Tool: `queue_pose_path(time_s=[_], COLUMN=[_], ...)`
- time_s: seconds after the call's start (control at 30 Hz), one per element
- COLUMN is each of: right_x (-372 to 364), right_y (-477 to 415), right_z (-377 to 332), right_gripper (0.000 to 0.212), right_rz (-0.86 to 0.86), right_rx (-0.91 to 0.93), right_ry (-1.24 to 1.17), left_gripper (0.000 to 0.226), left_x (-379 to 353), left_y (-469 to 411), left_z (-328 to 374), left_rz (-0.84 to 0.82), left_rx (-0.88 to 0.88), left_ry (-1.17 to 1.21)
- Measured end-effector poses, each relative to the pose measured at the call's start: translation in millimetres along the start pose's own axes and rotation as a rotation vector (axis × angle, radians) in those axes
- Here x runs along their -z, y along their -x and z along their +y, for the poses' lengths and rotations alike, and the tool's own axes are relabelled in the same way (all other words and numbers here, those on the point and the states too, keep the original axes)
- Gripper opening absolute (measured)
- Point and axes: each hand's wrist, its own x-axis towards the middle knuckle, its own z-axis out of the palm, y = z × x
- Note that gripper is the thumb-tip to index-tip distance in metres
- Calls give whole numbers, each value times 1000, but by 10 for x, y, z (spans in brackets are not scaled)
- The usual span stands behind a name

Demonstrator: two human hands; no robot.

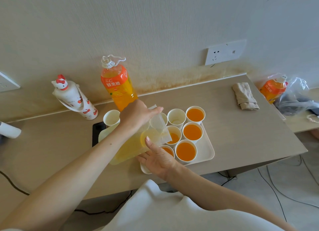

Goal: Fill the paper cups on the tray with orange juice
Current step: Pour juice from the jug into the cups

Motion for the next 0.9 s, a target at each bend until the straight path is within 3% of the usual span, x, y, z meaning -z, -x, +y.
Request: queue_pose_path(time_s=[0.9], right_x=[-15], right_y=[40], right_z=[1], right_gripper=[103], right_rz=[-43], right_rx=[20], right_ry=[2], left_gripper=[64], left_x=[20], left_y=[41], left_z=[26], left_rz=[6], left_rx=[-8], left_ry=[-19])
